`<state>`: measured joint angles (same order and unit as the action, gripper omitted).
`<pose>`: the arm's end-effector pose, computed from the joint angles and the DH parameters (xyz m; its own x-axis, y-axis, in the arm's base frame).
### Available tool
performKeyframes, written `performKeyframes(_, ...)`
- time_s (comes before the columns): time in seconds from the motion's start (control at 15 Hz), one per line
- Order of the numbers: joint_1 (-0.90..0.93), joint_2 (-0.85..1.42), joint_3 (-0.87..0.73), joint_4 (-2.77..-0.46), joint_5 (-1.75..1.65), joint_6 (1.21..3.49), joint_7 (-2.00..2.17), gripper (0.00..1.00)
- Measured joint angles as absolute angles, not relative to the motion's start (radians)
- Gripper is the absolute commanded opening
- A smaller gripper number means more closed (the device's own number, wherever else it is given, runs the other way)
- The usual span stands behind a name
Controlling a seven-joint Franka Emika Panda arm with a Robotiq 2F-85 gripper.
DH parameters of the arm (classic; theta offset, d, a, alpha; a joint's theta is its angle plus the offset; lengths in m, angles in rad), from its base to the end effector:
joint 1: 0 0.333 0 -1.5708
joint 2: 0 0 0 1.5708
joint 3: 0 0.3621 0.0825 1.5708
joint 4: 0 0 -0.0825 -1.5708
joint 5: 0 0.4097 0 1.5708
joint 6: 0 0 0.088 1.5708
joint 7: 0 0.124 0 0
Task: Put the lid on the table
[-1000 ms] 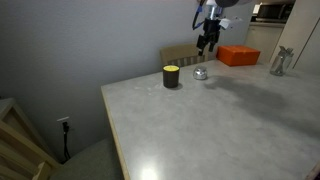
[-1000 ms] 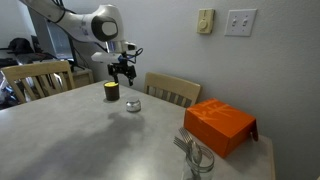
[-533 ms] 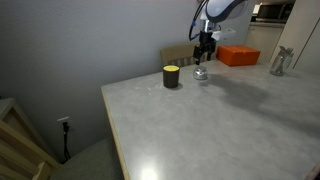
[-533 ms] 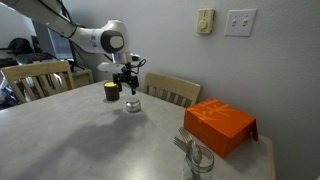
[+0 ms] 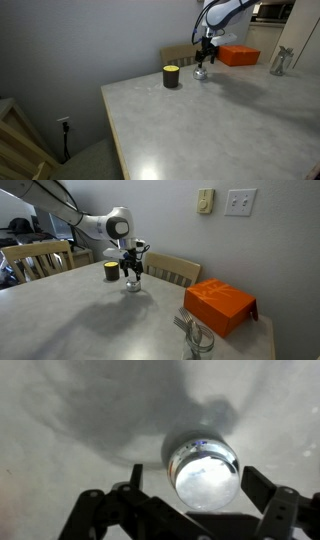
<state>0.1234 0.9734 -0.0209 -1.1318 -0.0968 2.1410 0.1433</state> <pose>0.8286 0.0852 0.2104 0.9987 0.0217 0.0468 0.0172 -0.9954 0.0946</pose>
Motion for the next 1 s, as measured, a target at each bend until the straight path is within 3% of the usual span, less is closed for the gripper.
performKeyframes(1.0, 0.150, 1.094, -0.011, -0.910, -0.071, 2.092, 0.147, 1.00)
